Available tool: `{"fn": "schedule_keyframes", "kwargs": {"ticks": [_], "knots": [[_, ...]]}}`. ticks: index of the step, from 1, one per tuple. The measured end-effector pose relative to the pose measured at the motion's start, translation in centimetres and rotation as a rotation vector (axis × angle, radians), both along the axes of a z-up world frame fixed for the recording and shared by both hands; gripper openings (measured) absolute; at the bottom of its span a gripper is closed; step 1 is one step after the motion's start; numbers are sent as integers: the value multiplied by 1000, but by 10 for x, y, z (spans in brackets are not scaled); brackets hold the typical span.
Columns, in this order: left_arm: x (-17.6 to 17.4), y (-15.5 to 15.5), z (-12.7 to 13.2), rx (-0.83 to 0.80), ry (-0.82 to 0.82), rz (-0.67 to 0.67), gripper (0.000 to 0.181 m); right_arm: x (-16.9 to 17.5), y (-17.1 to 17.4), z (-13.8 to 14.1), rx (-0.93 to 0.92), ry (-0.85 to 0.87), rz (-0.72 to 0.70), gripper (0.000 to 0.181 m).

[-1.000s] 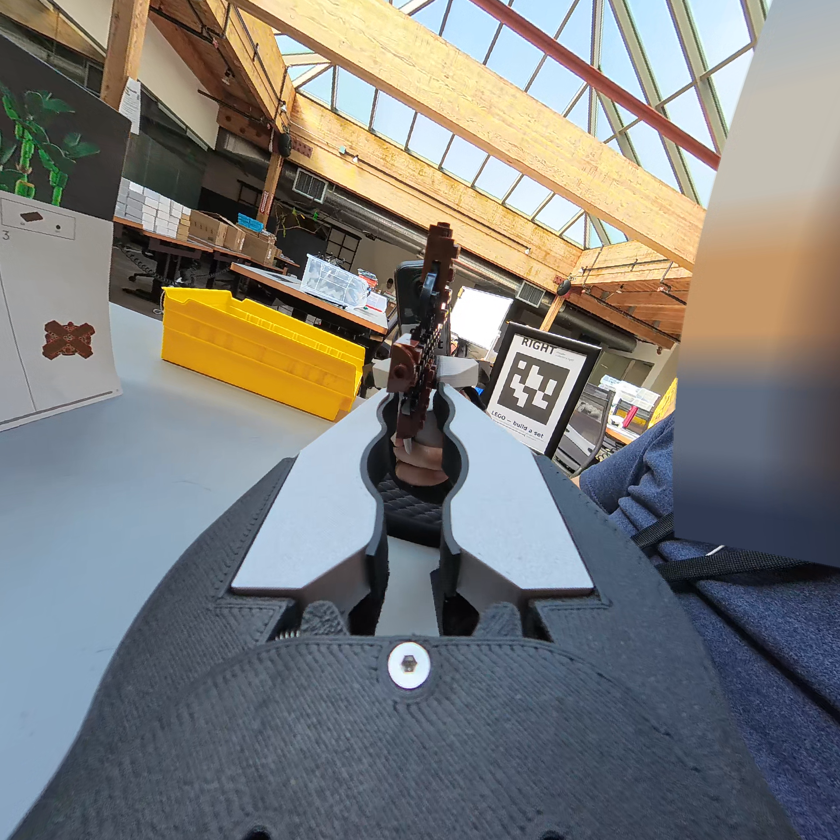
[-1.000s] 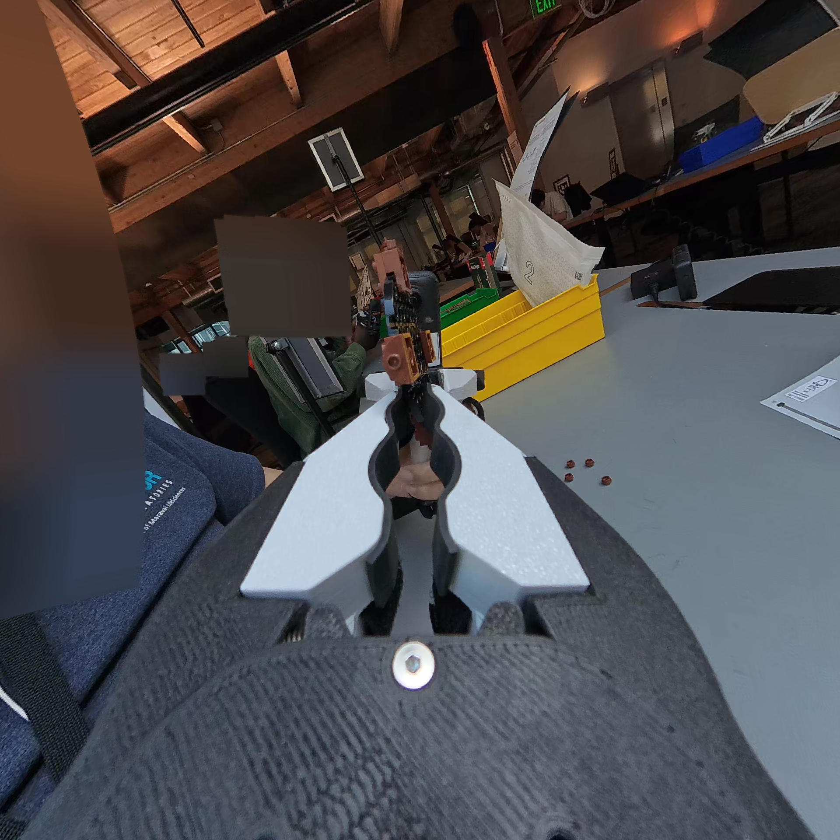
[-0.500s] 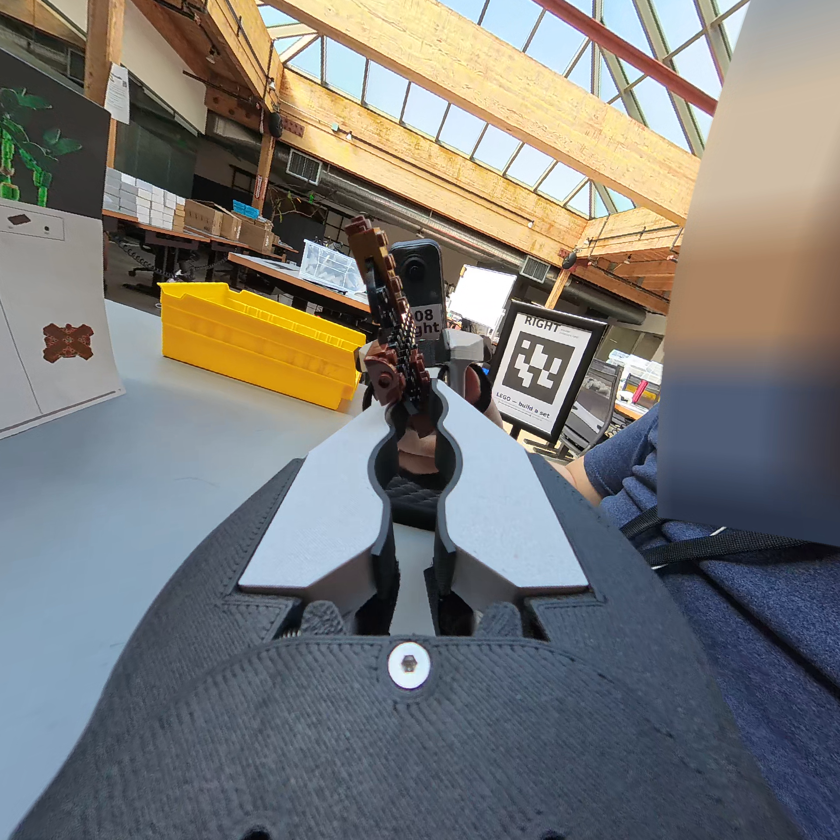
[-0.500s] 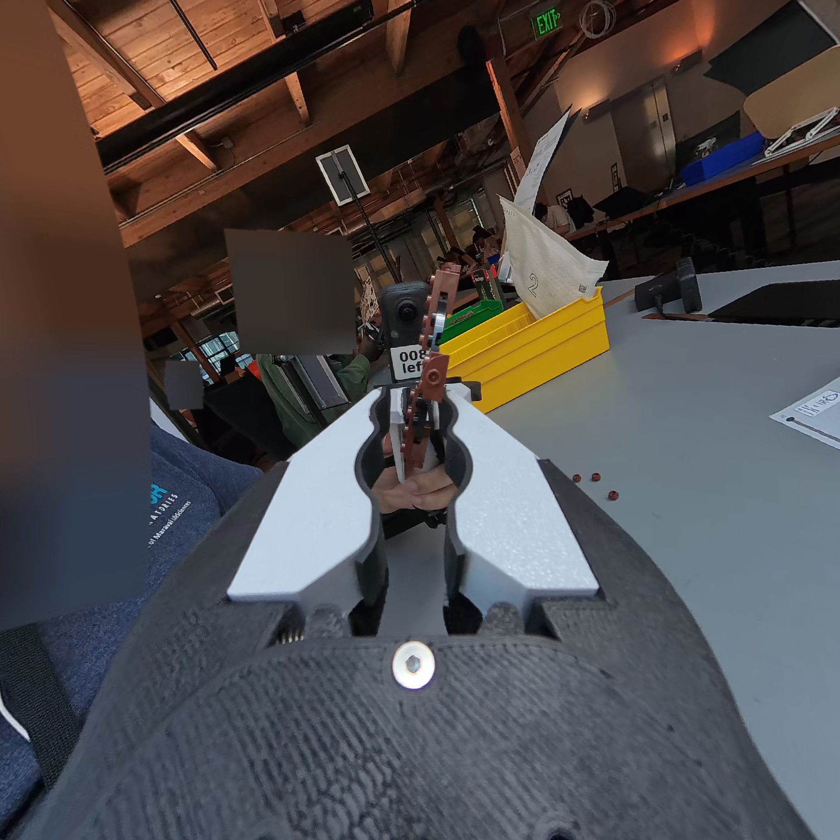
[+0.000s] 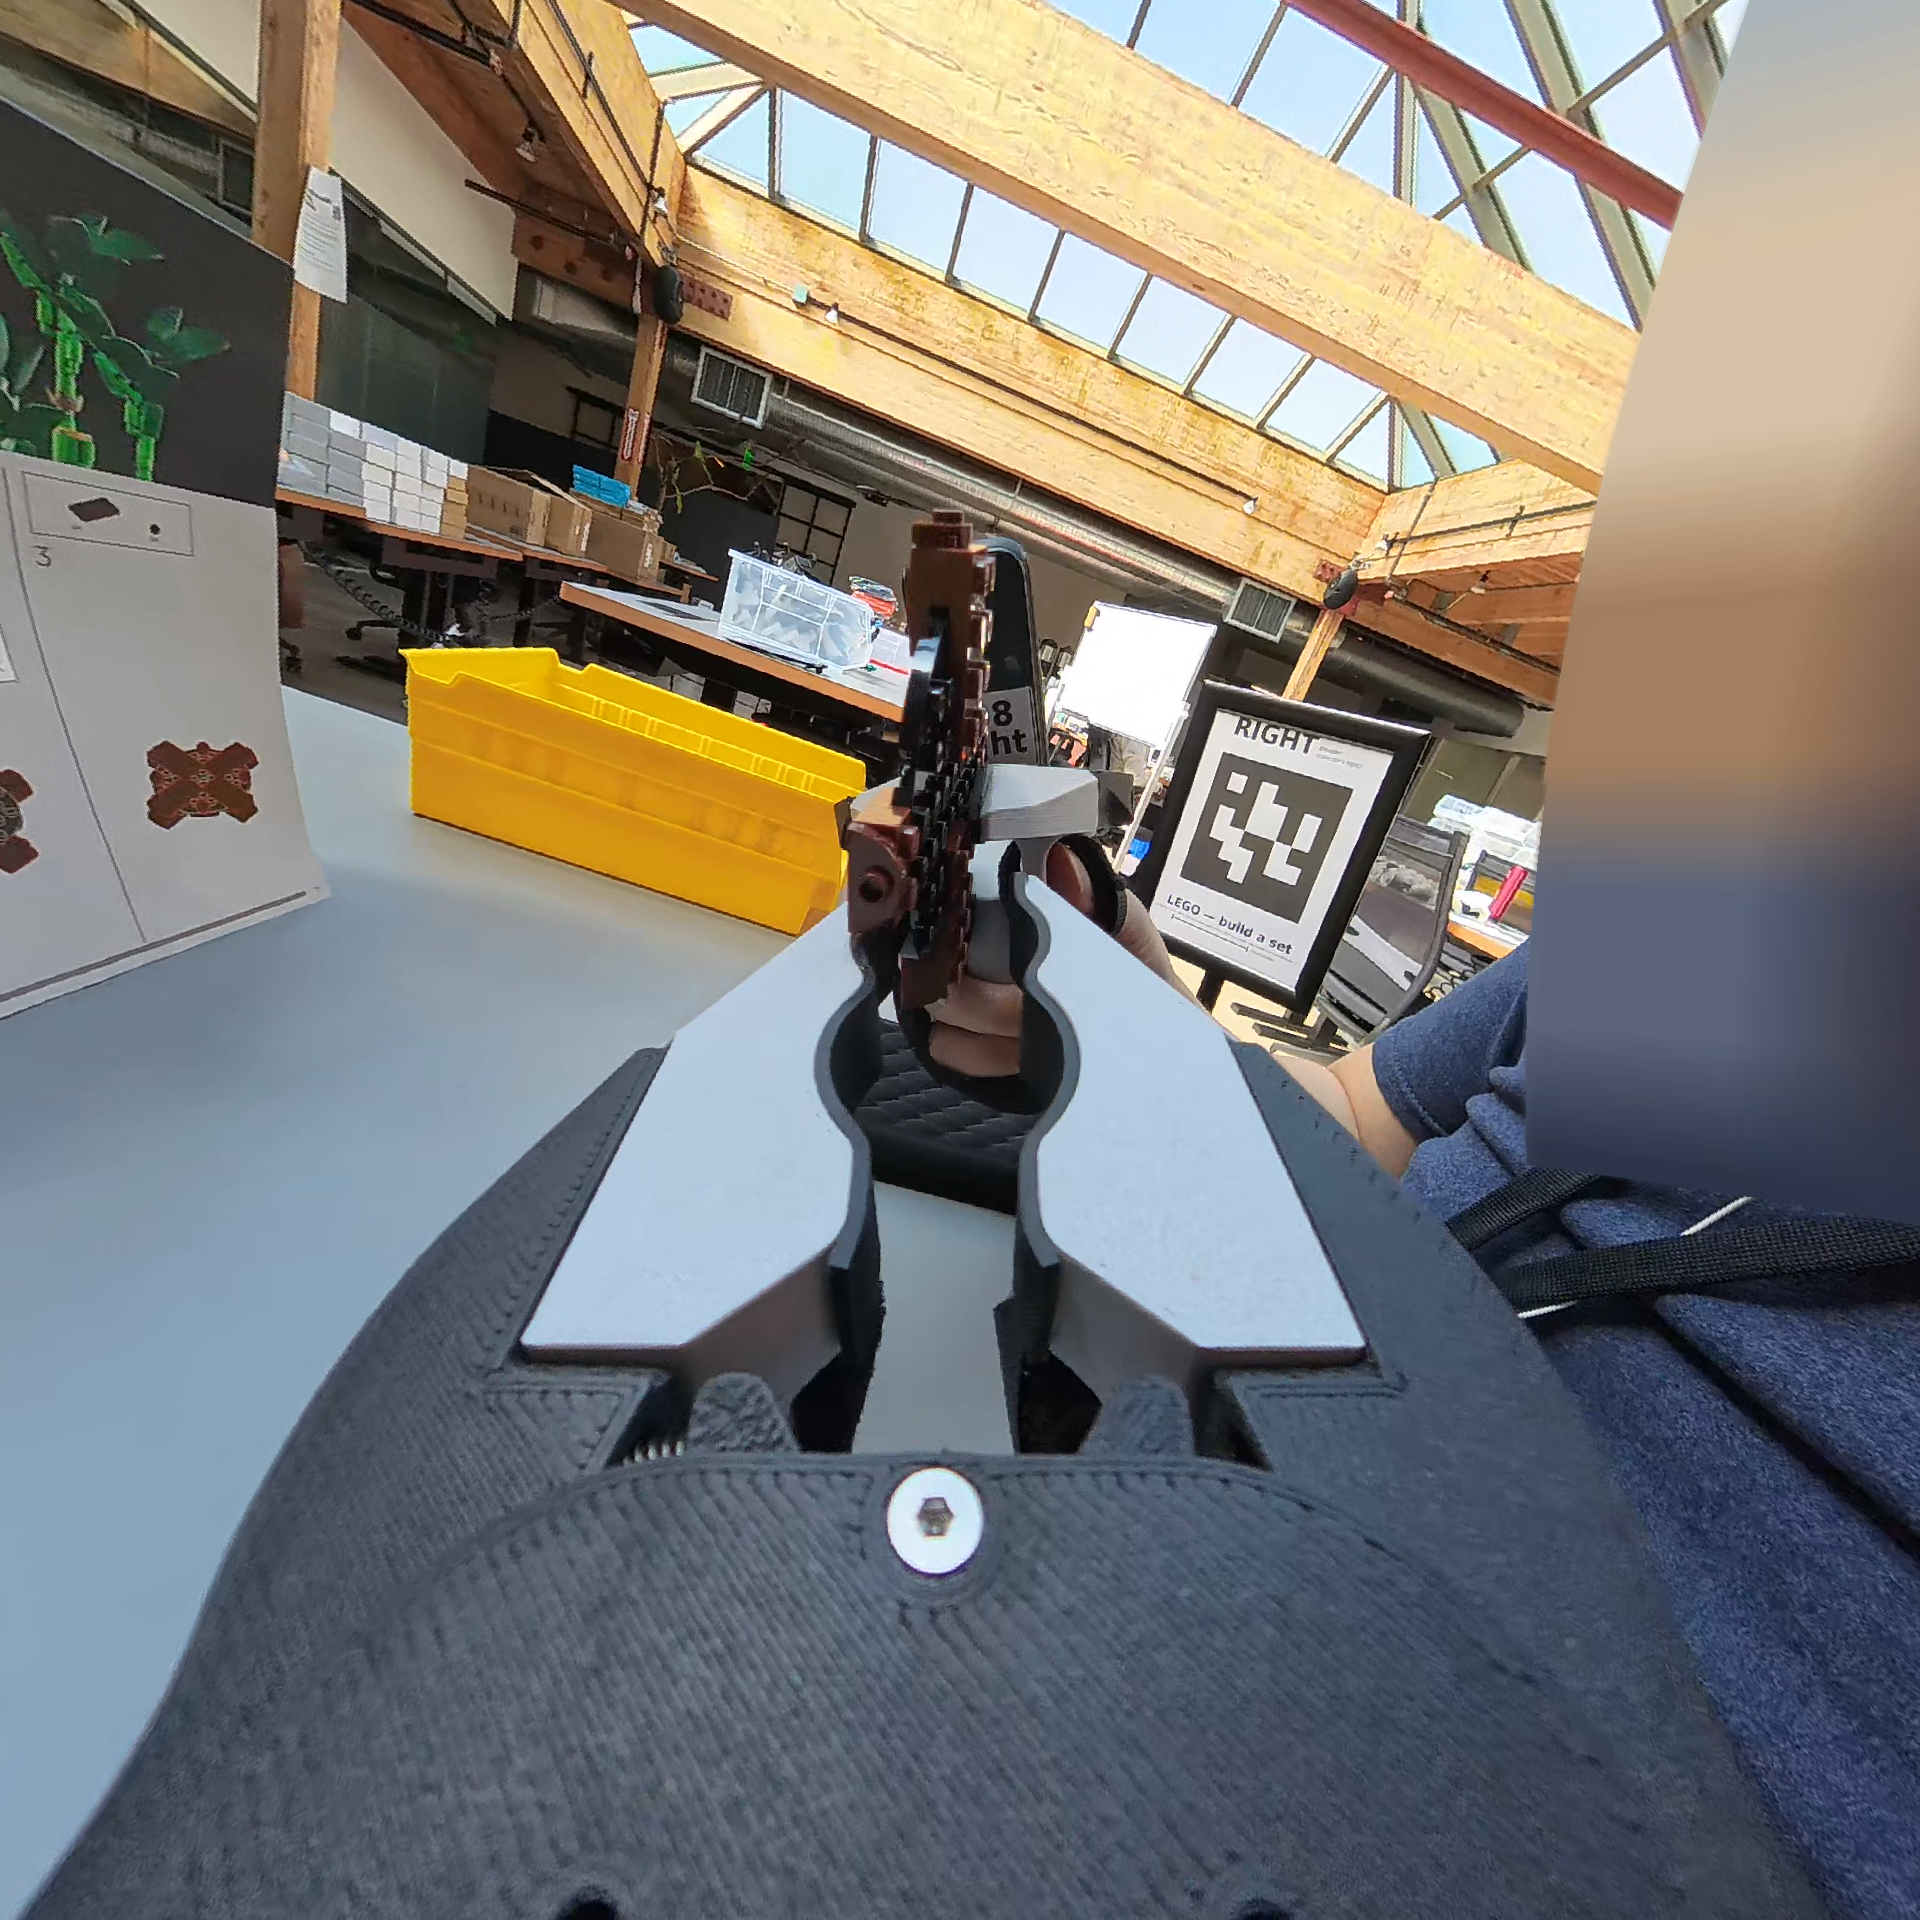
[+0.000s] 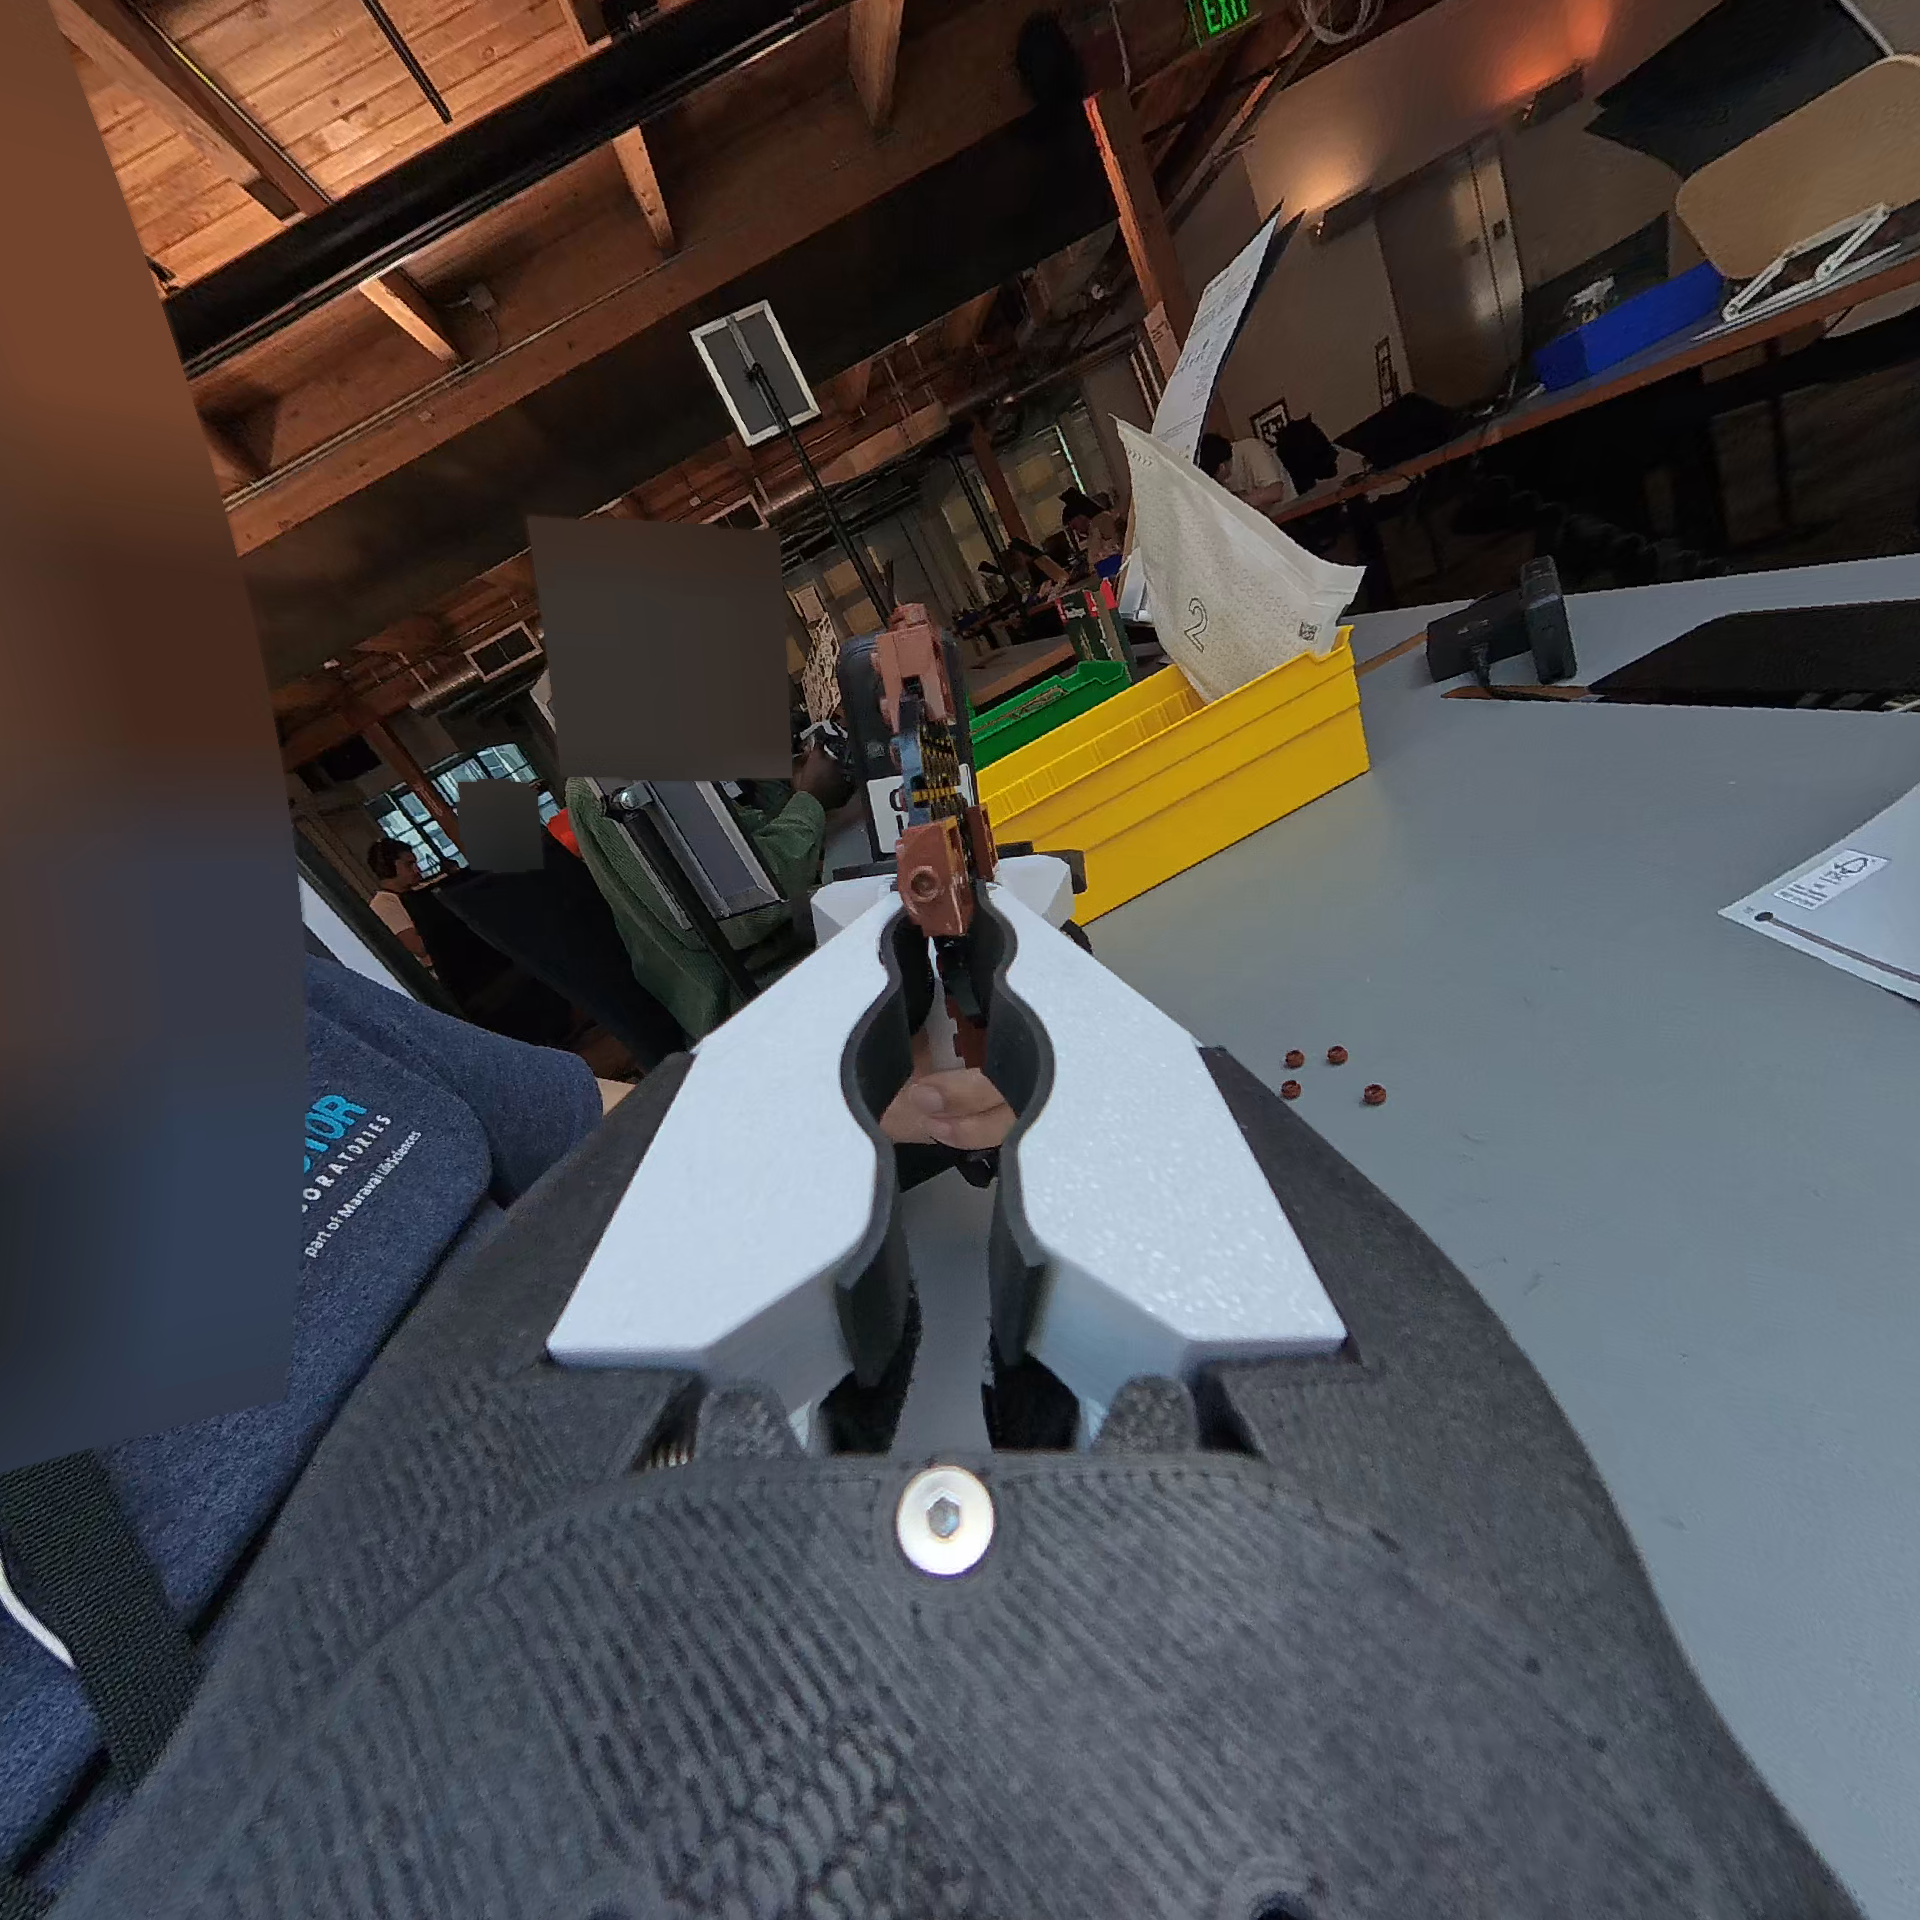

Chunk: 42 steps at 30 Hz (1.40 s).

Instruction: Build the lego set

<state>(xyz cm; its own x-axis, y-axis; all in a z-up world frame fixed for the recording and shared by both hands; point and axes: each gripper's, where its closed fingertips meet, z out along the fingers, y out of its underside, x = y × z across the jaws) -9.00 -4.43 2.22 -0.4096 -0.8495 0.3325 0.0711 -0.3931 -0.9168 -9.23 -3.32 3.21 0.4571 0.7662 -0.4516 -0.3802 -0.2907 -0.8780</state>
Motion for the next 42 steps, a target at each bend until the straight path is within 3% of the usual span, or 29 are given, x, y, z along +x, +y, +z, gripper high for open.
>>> {"fn": "schedule_keyframes", "kwargs": {"ticks": [14, 18, 28, 37, 42], "knots": [[-3, -1, 4, -9, -20, -21, 9, -9, -4, -1, 1, 50, 70, 7], [-5, -1, 6, -8, -28, -19, 6, -9, -6, 2, 27, 54, 71, 21], [-6, -1, 7, -18, -17, -23, 5, -9, -3, -2, 21, 14, 50, 18], [-4, -1, 7, -43, -33, -38, 7, -7, -4, -2, 11, 24, 62, 7], [-3, -1, 5, -52, -26, -46, 21, -1, -3, -4, -12, 25, 47, 6]]}}
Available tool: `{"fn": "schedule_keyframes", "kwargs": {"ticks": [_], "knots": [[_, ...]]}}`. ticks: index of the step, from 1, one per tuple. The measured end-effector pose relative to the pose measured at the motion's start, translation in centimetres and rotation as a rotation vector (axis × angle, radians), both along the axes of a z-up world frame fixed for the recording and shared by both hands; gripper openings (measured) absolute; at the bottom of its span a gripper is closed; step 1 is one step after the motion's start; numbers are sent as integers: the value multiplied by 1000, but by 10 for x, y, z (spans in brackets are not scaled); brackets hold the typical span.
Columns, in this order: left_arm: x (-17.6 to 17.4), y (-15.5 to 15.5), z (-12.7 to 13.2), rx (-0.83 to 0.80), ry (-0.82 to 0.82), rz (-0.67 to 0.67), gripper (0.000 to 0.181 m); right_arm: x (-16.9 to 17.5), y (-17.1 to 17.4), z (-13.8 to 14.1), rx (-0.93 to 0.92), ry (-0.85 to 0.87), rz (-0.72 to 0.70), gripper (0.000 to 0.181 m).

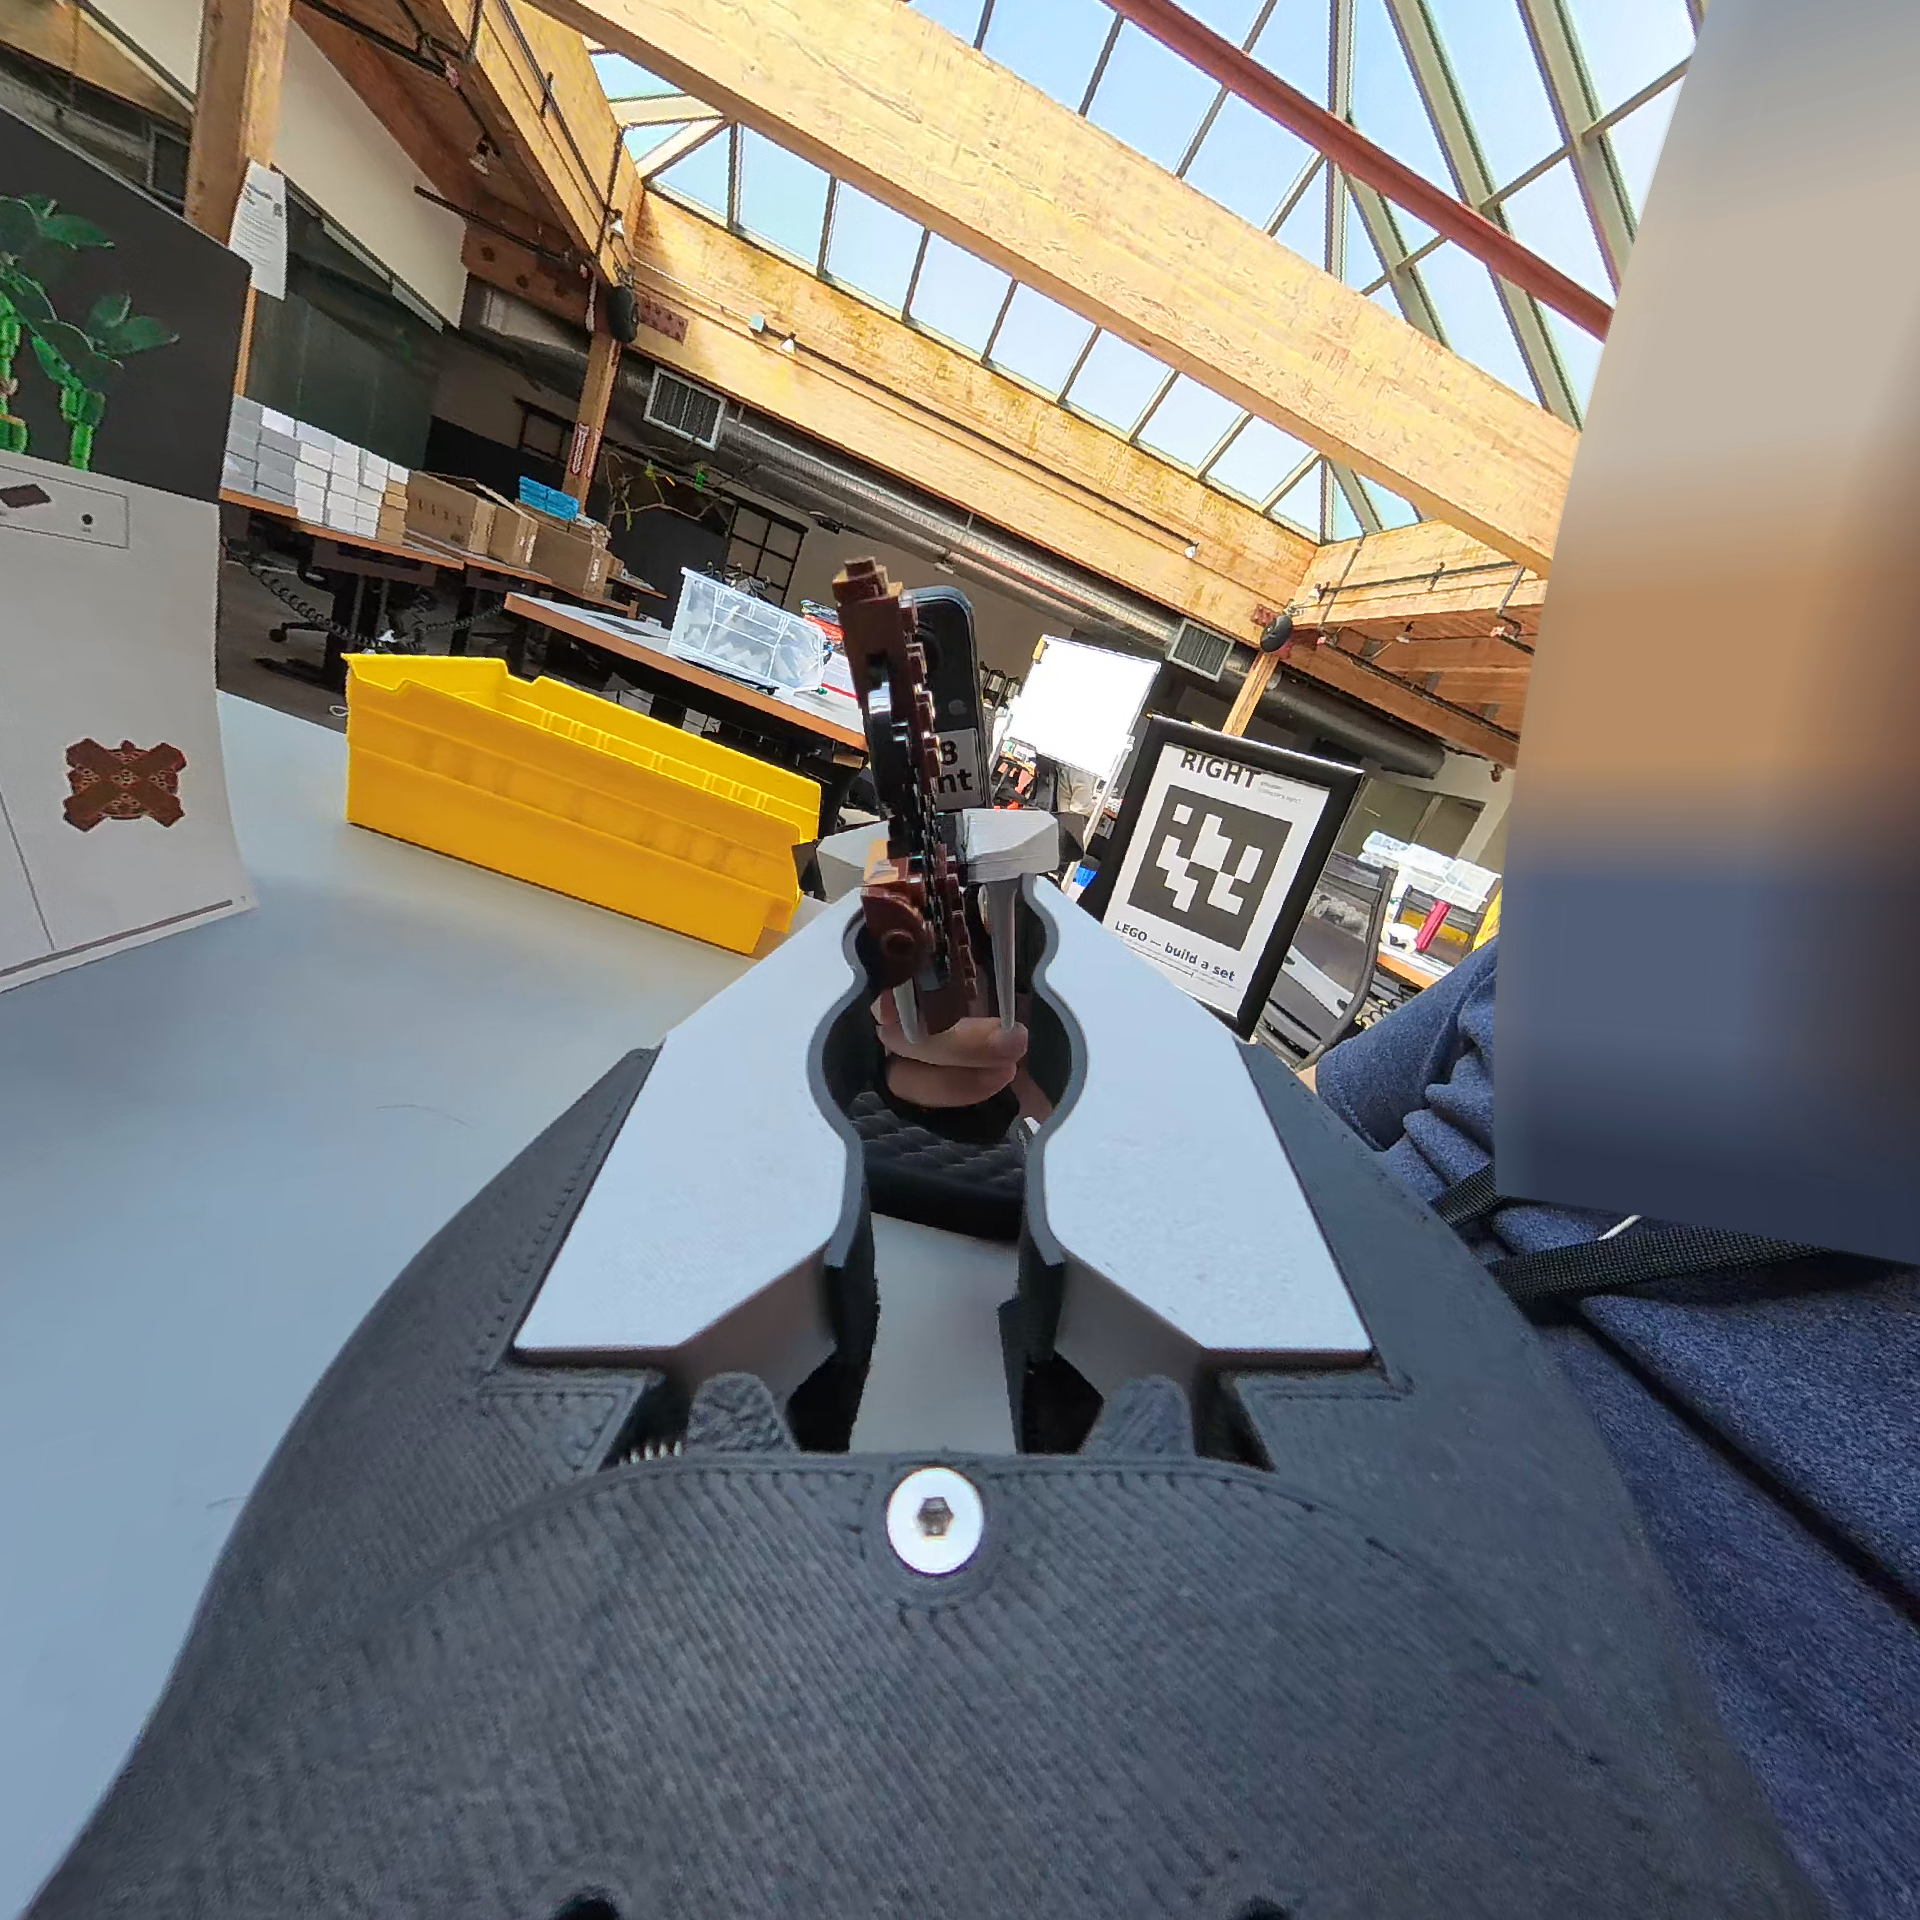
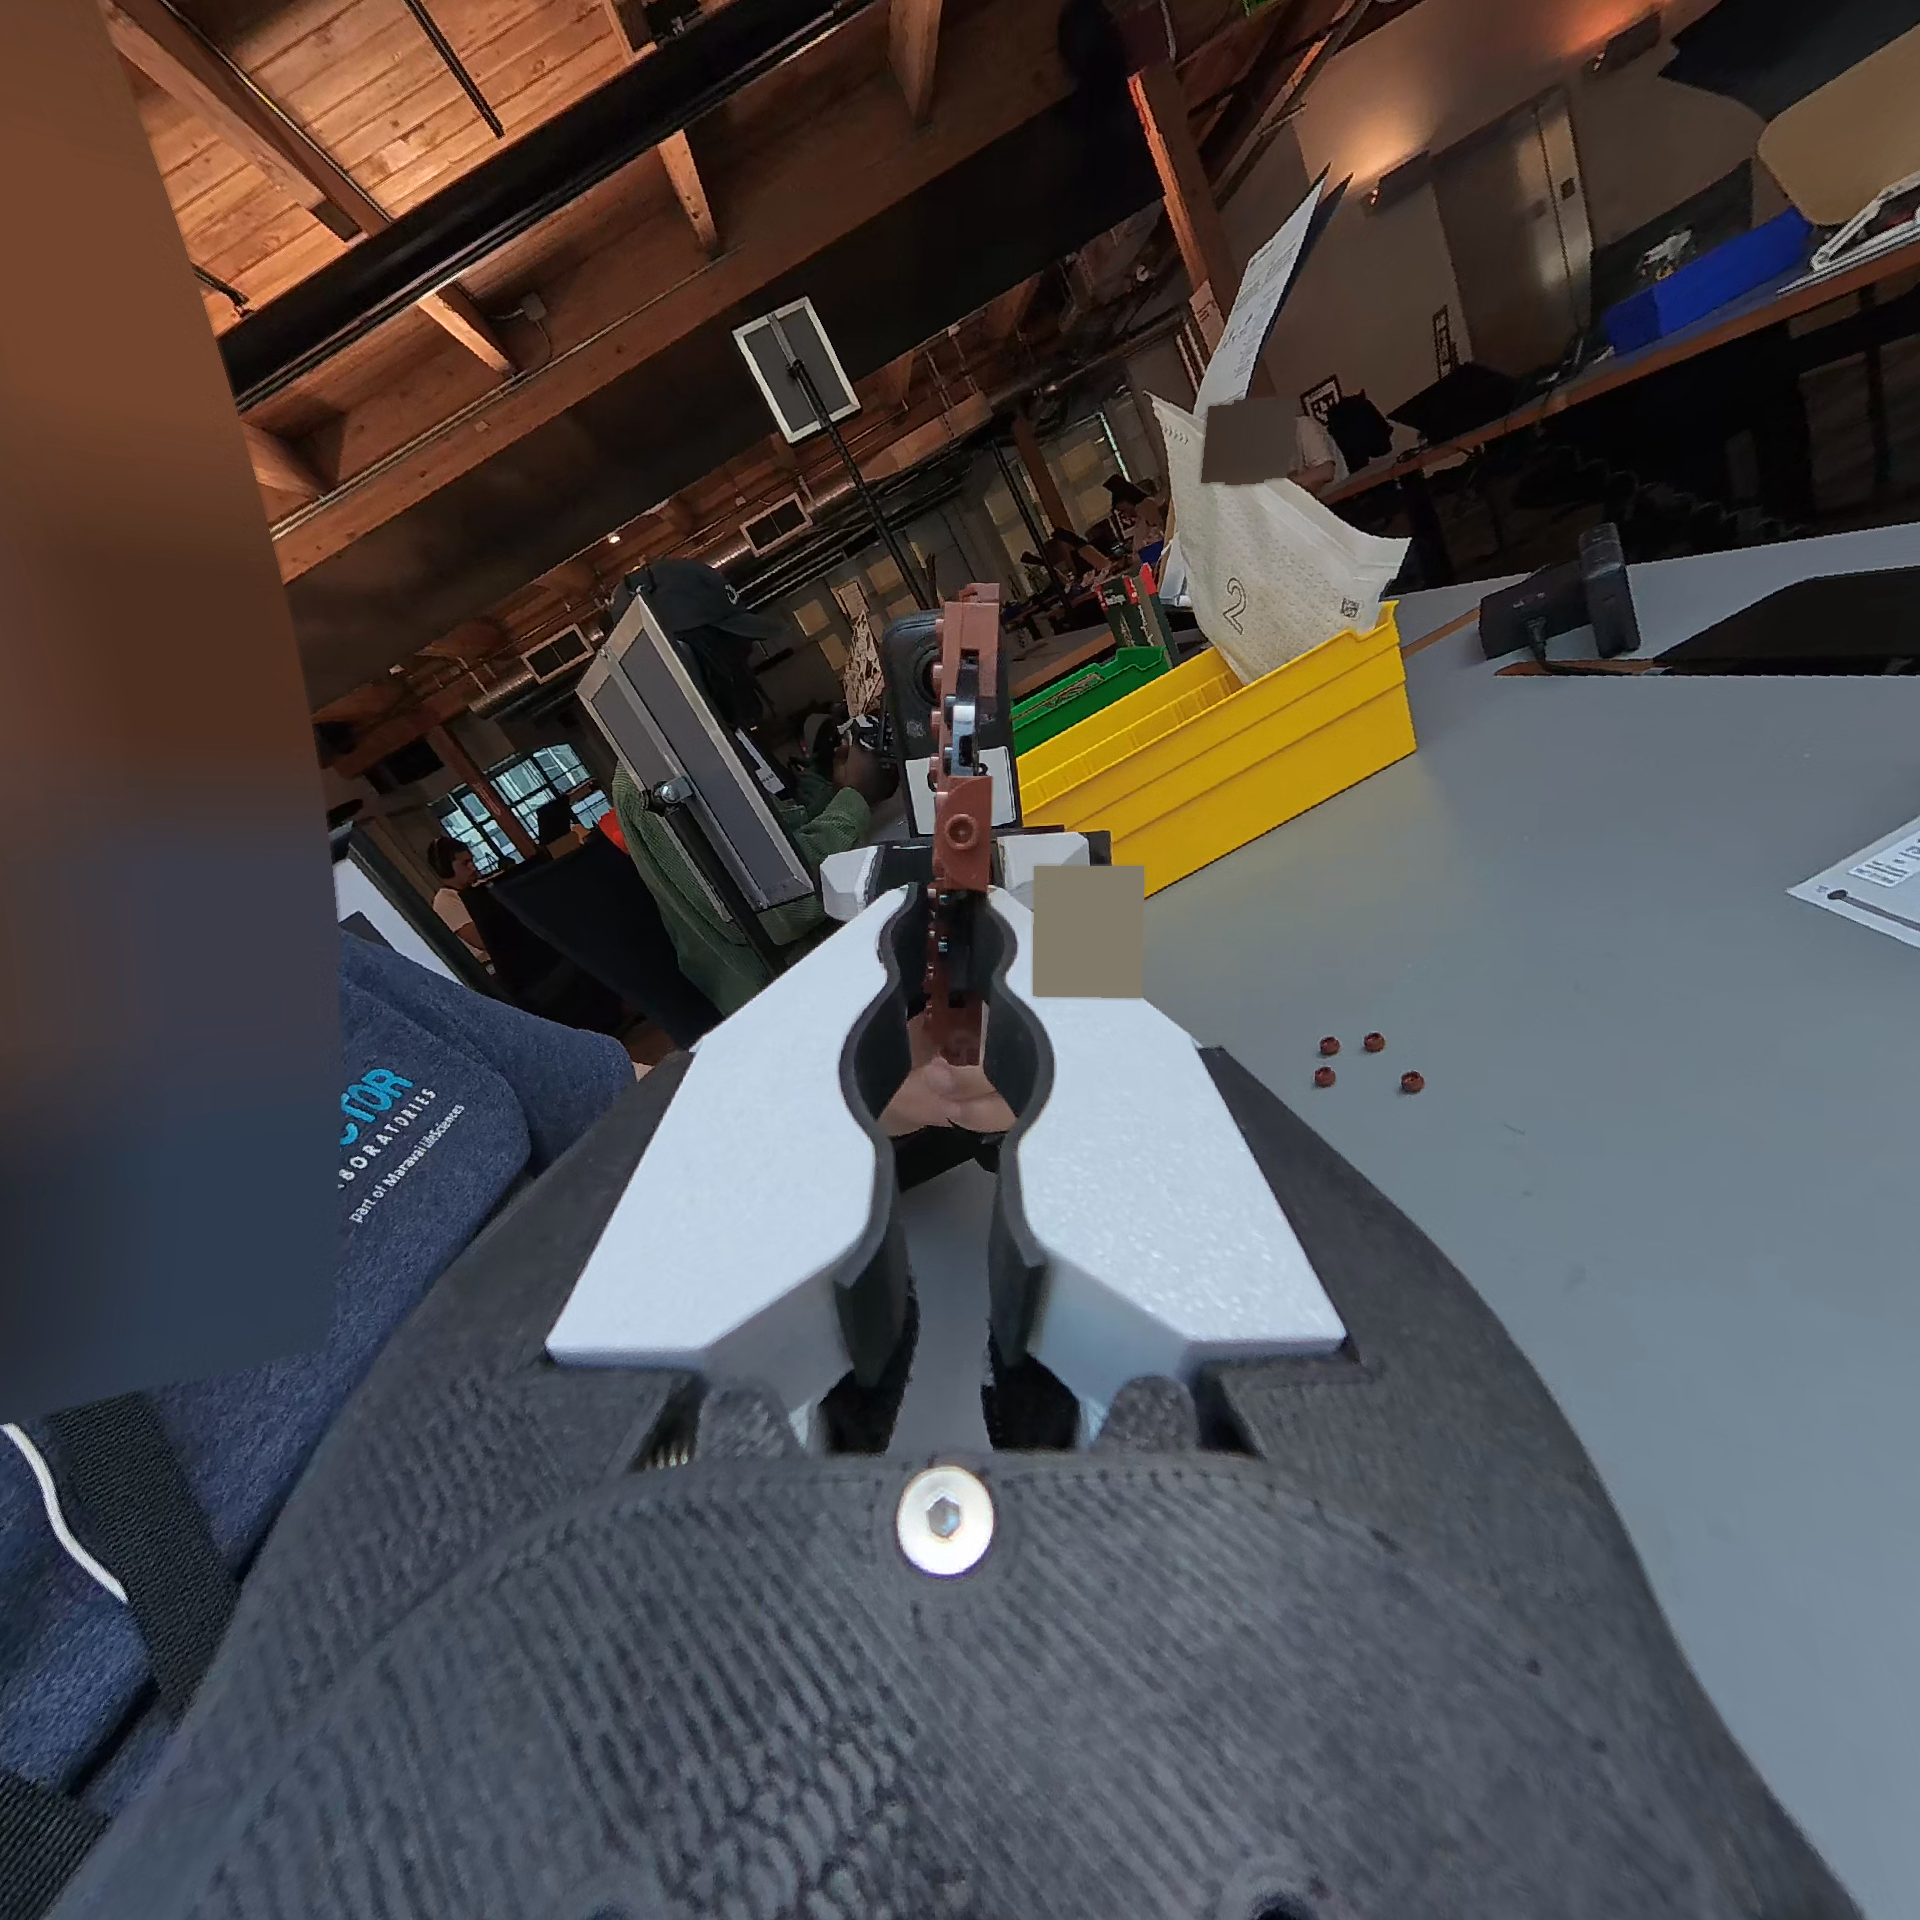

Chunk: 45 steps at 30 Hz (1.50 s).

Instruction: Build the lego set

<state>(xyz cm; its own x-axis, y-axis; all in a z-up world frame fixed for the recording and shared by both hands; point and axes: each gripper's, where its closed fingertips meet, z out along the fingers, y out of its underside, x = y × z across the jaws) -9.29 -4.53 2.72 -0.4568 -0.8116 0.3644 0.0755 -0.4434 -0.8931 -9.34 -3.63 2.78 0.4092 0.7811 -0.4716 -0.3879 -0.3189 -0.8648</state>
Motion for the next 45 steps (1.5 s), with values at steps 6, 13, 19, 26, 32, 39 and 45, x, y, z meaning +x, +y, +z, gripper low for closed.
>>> {"fn": "schedule_keyframes", "kwargs": {"ticks": [6, 13, 19, 26, 32, 39, 45], "knots": [[1, 4, -2, -13, 6, 11, 14, 0, 0, 0, 19, -35, -15, 6], [1, 2, -2, -10, -1, 4, 8, -6, 0, -2, 26, -20, 3, 6], [2, 1, -10, 30, 71, 5, 5, 10, 5, -3, 75, -68, -80, 44], [8, -16, -21, 73, 130, -60, 5, 7, -2, 2, 108, -214, 26, 31], [9, -11, -19, 78, 94, -26, 22, 3, -5, -4, 76, -205, 75, 7], [5, -7, -12, 97, 55, 9, 18, -1, -9, -13, 51, -175, 100, 6], [2, -14, -14, 187, 66, 1, 5, -4, -14, -7, 101, -133, 133, 23]]}}
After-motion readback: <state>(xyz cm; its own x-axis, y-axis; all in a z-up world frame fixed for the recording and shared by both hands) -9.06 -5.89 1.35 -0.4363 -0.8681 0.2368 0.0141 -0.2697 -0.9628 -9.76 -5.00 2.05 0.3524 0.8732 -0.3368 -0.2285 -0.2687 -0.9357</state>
